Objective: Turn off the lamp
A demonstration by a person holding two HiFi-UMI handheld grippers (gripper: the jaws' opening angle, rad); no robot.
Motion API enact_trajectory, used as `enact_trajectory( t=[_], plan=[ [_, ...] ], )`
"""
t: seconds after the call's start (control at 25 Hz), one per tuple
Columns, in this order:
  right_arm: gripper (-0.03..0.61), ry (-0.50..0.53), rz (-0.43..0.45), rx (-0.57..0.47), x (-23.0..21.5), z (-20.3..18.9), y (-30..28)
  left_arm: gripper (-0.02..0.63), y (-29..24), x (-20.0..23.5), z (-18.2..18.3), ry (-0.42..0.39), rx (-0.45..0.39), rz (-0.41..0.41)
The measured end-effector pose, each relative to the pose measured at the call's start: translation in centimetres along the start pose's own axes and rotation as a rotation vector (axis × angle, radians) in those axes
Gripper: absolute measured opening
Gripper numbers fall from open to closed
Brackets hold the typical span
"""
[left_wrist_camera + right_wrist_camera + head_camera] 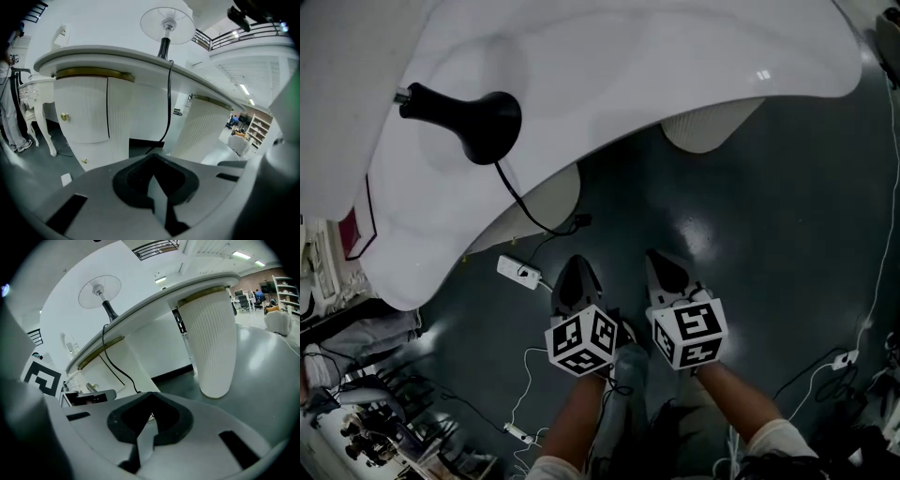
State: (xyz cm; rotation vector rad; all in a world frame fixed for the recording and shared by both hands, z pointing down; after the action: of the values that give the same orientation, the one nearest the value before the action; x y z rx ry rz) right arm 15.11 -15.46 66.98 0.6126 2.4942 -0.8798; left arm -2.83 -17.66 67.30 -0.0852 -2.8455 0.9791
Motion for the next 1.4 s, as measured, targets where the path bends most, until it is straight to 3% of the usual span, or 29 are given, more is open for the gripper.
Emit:
enact_trajectory(
  t=[0.36, 0.88, 1.16, 1.4],
  plan=[
    [-0.002, 0.015, 0.0, -0.015, 4.7, 2.1, 3.2, 0.008, 6.2, 1.4, 3.6, -0.007, -0.042, -0.044],
    [-0.002, 0.096, -0.022, -0.111, 14.4, 10.2, 9.5, 0.008, 16.9, 1.7, 11.8, -0.072, -0.183, -0.202],
    [-0.002, 0.138, -0.05, -0.177, 18.6, 13.3, 14.2, 0.008, 22.7, 2.2, 15.2, -0.044, -0.236, -0.225],
    [-0.002, 0.185, -0.067, -0.208, 20.8, 14.8, 17.3, 0.008, 26.3, 3.9, 17.1, -0.02, -0.297, -0.194]
  ],
)
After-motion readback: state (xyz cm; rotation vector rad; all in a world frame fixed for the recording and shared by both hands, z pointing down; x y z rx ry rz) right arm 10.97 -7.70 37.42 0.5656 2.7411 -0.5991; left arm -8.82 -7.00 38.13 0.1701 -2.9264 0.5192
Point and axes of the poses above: the fingertips, and each gripper's own axes: y backward along the fingers, x to its left, z out of its top, the point moved 9 cm from there along y, backward along the fingers, and after that the axes turned 11 degrees about z, right-handed, at the moved point
